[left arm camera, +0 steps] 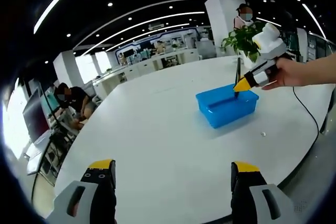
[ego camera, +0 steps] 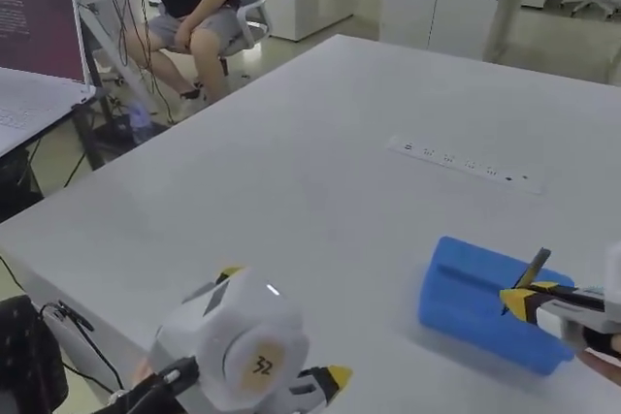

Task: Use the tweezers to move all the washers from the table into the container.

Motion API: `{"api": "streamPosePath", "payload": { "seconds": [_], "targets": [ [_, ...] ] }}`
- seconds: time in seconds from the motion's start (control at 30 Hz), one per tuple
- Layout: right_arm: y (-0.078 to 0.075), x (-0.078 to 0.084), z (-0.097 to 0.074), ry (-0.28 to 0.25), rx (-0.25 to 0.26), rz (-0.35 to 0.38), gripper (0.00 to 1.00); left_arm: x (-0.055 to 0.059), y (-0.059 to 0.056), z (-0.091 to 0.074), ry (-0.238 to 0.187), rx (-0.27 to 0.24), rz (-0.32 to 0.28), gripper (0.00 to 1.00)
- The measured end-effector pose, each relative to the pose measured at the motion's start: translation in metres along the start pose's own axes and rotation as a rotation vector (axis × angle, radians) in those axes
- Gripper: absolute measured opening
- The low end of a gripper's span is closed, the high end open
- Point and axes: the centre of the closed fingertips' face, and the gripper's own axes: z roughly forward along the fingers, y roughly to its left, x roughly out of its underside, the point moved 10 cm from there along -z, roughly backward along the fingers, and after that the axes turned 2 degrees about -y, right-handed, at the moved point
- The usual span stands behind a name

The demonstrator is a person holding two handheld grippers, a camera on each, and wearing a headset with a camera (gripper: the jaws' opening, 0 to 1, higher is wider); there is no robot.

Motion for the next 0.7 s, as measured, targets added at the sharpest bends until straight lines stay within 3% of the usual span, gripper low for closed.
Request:
{"api": "streamPosePath", "payload": {
  "seconds": [0.23, 0.33, 0.7],
  "targets": [
    [0.017, 0.000, -0.020, -0.038, -0.035, -0.016, 0.07, 0.000, -0.001, 0.000, 0.007, 0.000, 0.009, 0.91],
    [0.023, 0.006, -0.027, -0.022, -0.037, -0.036, 0.07, 0.000, -0.001, 0.000, 0.005, 0.002, 0.008, 0.92],
    [0.047, 0.039, -0.040, 0.026, -0.064, 0.010, 0.07, 0.000, -0.002, 0.000, 0.008, 0.010, 0.012, 0.91]
  ]
}}
